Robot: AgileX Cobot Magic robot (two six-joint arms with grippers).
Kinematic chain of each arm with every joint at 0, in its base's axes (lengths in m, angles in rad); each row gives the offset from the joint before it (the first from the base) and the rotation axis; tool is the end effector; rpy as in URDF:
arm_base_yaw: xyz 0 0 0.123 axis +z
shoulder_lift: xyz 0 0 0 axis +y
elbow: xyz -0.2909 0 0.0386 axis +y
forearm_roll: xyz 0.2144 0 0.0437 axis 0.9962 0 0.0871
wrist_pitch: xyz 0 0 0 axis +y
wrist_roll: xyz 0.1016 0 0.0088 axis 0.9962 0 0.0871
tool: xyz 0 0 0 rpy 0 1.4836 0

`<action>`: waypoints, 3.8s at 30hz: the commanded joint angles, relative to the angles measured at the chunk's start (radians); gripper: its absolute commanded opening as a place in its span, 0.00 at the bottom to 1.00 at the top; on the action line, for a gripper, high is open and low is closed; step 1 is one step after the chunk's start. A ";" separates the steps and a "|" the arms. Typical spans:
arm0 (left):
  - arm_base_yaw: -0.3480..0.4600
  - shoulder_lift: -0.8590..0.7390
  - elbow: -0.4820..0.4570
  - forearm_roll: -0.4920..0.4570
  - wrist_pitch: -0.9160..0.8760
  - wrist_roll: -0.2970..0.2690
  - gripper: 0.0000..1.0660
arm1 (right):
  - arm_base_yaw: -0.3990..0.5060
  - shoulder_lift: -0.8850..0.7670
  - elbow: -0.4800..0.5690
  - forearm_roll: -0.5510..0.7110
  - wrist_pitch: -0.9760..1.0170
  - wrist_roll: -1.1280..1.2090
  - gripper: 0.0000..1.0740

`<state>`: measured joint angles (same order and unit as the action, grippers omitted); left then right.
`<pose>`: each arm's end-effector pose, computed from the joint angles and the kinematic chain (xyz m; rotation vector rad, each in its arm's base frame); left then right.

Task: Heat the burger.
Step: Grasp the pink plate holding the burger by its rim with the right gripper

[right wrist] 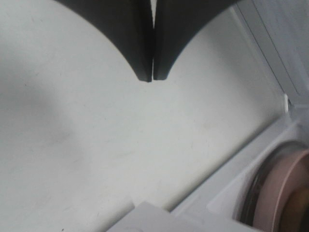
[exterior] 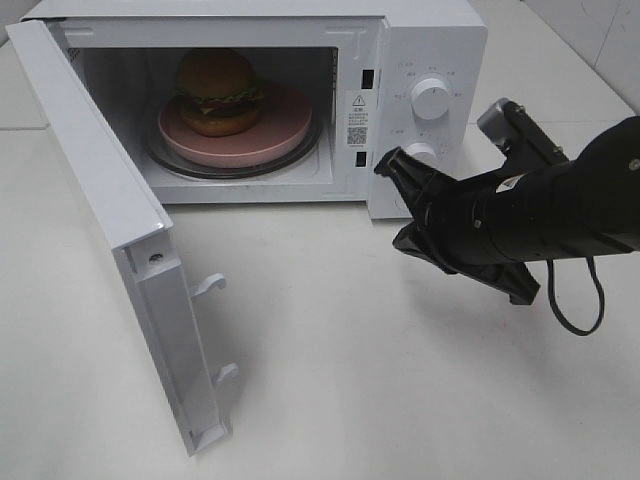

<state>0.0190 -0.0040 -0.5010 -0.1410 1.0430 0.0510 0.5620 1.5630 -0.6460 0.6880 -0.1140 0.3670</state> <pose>-0.0330 -0.0130 0.2586 0.0377 2.0155 -0.1236 0.2378 0.1411 0.2018 0.6254 2.3434 0.7101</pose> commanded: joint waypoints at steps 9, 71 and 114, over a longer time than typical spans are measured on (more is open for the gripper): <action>0.003 -0.023 0.003 -0.003 -0.010 -0.005 0.89 | -0.004 -0.047 -0.163 -0.203 0.502 -0.324 0.03; 0.003 -0.023 0.003 -0.003 -0.010 -0.005 0.89 | 0.011 -0.050 -0.531 -0.688 1.017 -1.453 0.85; 0.003 -0.023 0.003 -0.003 -0.010 -0.005 0.89 | 0.081 0.168 -0.687 -0.832 0.733 -1.519 0.80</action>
<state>0.0190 -0.0050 -0.5010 -0.1400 1.0430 0.0510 0.6390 1.7260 -1.3230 -0.1360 0.6240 -1.1470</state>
